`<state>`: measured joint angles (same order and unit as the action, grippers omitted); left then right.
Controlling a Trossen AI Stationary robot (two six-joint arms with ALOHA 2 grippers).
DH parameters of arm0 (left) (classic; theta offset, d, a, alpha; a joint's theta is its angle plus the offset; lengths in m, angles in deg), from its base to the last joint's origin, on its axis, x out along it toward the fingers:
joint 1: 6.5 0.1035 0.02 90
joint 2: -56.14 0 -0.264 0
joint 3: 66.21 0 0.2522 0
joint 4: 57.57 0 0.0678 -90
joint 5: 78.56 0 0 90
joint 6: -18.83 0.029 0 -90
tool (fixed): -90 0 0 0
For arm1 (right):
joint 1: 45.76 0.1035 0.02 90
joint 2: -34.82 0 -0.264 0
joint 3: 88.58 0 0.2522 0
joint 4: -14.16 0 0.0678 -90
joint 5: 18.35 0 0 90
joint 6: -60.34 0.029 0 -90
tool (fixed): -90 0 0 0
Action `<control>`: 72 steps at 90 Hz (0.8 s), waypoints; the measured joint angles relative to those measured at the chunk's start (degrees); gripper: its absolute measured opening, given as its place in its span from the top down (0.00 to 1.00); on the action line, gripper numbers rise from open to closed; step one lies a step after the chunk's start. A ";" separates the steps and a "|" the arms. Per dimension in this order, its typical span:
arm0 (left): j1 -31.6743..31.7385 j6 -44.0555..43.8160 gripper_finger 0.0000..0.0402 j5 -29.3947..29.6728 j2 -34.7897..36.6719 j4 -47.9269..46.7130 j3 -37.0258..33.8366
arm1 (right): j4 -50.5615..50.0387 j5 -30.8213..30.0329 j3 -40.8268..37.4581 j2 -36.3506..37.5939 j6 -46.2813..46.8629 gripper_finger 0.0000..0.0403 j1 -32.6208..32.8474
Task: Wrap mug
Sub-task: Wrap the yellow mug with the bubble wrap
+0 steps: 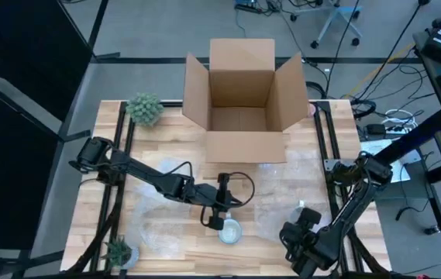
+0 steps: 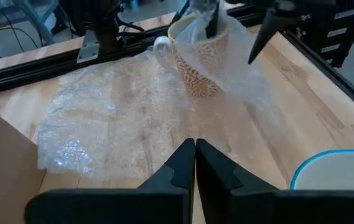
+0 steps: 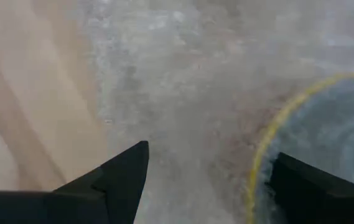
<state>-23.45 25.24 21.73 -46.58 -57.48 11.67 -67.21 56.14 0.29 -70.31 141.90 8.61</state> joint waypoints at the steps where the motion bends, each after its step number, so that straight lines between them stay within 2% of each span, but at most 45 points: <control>1: 0.01 0.00 1.00 0.00 0.00 0.15 0.00 | 0.00 -0.13 0.00 0.00 0.03 0.37 0.00; 20: 0.34 0.00 1.00 -1.71 -0.26 4.26 0.00 | 0.20 -2.59 0.00 0.02 0.44 0.37 -0.03; 27: 0.59 0.02 1.00 -3.66 -1.72 6.84 0.11 | 0.20 -2.60 0.00 0.02 0.62 0.37 -0.27; 44: 0.93 -0.04 1.00 -4.07 -6.43 8.50 1.04 | 0.67 -2.62 0.00 0.07 2.00 0.37 -0.28; 72: 2.06 4.27 1.00 -4.27 -16.83 8.04 13.73 | 1.00 -4.13 0.00 0.09 2.67 0.37 -0.44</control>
<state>-21.39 29.52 17.46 -63.40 -49.44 25.39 -66.21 52.01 0.29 -70.22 144.57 8.17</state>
